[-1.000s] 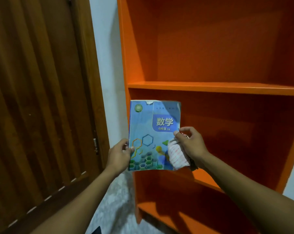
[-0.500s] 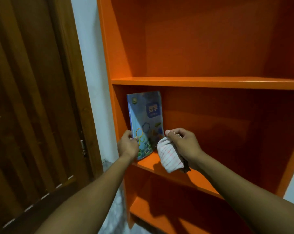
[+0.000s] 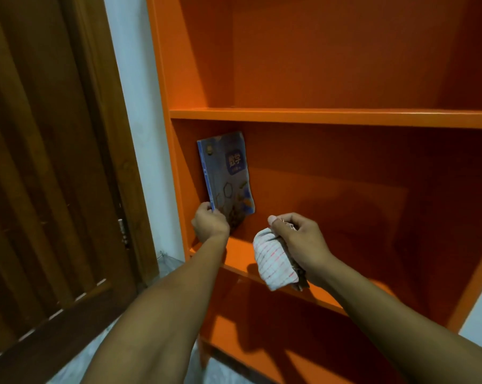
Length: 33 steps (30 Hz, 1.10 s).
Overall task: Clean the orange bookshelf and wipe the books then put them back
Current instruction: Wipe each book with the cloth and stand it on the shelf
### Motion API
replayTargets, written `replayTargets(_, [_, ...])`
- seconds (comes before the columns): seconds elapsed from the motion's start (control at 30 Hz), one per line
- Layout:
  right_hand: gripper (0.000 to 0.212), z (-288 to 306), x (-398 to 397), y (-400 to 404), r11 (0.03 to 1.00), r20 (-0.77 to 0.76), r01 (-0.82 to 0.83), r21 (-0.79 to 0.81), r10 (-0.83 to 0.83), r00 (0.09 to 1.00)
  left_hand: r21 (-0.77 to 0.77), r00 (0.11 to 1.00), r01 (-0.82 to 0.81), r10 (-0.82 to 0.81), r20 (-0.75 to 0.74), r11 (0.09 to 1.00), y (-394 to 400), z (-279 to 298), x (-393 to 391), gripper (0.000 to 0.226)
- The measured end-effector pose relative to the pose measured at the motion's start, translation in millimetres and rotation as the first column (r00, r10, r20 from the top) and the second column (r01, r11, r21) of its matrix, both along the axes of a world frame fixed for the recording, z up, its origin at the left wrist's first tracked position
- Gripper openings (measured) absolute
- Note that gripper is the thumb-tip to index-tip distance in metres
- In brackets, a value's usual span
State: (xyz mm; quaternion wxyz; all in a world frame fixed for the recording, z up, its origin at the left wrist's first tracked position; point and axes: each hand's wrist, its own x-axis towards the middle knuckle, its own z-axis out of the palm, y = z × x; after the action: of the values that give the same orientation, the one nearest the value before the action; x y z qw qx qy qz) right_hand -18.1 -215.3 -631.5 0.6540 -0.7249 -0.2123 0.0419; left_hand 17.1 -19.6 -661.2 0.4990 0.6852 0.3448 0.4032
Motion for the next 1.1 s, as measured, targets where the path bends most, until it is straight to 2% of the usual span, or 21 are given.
replayTargets(0.17, [0.026,-4,-19,-6,1.000,-0.061,0.005,0.017,-0.004,0.998,0.066,0.995,0.055,-0.049,-0.088,0.996,6,-4,-6,0.020])
replayTargets(0.3, [0.021,-6,-37,-16,0.997,-0.176,-0.019,0.075,0.032,0.984,0.144,0.997,0.056,-0.048,-0.058,0.988,0,-18,-43,0.029])
replayTargets(0.37, [0.016,-10,-50,-21,0.988,-0.326,-0.078,0.130,0.117,0.938,0.275,0.999,0.034,-0.027,-0.033,0.961,0,-30,-73,0.025])
replayTargets(0.43, [0.027,-20,-62,-24,0.975,-0.474,-0.168,0.142,0.216,0.854,0.360,0.998,0.068,-0.065,-0.018,0.930,4,-49,-104,0.020])
replayTargets(0.5, [0.037,-36,-75,-23,0.971,-0.548,-0.232,0.063,0.228,0.805,0.347,0.985,0.167,-0.146,-0.087,0.923,12,-75,-131,0.018])
replayTargets(0.57, [0.028,-56,-86,-18,0.968,-0.568,-0.248,0.026,0.218,0.793,0.284,0.953,0.271,-0.216,-0.212,0.920,22,-108,-154,0.018])
replayTargets(0.67, [0.017,-87,-106,-9,0.968,-0.604,-0.248,-0.024,0.184,0.775,0.126,0.866,0.356,-0.276,-0.417,0.926,25,-167,-194,0.024])
replayTargets(0.77, [0.016,-123,-124,-2,0.975,-0.666,-0.219,-0.032,0.143,0.732,-0.128,0.719,0.372,-0.373,-0.587,0.919,20,-229,-239,0.030])
replayTargets(0.83, [0.015,-138,-132,2,0.967,-0.677,-0.242,-0.075,0.129,0.725,-0.242,0.601,0.383,-0.439,-0.668,0.891,16,-268,-264,0.042])
replayTargets(0.93, [0.021,-148,-142,9,0.947,-0.658,-0.292,-0.133,0.136,0.741,-0.323,0.439,0.377,-0.475,-0.763,0.868,9,-314,-292,0.061])
replayTargets(1.0, [0.021,-150,-145,16,0.938,-0.646,-0.321,-0.129,0.166,0.745,-0.340,0.346,0.376,-0.471,-0.812,0.862,-1,-333,-304,0.068])
replayTargets(1.1, [0.032,-153,-148,22,0.929,-0.631,-0.340,-0.144,0.178,0.755,-0.352,0.183,0.394,-0.447,-0.876,0.849,-11,-363,-318,0.083])
